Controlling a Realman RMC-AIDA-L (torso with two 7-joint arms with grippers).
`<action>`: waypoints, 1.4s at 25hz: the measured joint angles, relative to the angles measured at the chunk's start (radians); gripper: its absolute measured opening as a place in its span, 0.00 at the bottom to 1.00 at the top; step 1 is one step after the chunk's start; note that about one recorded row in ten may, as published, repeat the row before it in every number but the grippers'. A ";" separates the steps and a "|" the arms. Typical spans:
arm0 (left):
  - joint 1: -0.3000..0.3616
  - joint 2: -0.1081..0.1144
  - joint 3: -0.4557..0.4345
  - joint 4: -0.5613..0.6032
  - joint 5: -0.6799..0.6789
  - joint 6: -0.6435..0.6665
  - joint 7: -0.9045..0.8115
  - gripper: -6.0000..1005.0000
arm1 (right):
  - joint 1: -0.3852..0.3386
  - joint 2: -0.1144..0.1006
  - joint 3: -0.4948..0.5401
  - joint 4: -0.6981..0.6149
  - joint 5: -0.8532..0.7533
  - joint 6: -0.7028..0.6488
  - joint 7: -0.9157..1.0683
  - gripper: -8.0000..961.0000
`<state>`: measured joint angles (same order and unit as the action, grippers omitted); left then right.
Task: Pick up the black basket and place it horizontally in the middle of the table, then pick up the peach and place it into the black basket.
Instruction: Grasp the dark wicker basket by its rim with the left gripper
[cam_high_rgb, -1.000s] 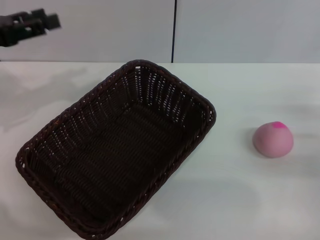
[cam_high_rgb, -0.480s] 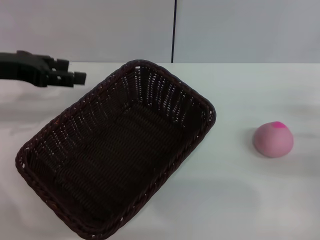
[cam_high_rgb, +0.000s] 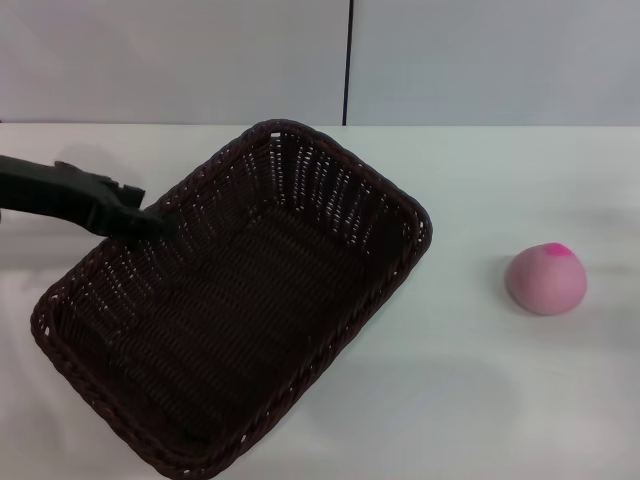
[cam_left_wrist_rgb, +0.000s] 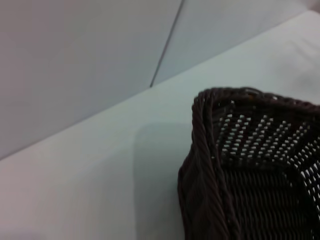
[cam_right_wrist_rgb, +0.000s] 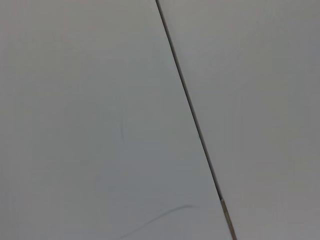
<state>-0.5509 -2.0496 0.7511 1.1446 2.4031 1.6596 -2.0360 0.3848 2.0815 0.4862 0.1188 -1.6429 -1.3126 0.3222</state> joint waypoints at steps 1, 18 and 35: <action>-0.001 -0.005 0.014 0.000 0.013 -0.005 -0.001 0.73 | 0.000 0.000 0.000 0.000 0.000 0.000 0.000 0.62; -0.005 -0.007 0.054 -0.018 0.025 -0.024 -0.002 0.42 | -0.001 0.000 0.008 -0.004 0.005 0.017 0.000 0.62; -0.026 0.001 0.048 -0.013 -0.093 0.021 0.069 0.20 | 0.005 -0.001 0.011 -0.004 0.006 0.027 0.000 0.62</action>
<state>-0.5772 -2.0482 0.7993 1.1320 2.3100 1.6805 -1.9670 0.3896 2.0802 0.4971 0.1152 -1.6366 -1.2859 0.3221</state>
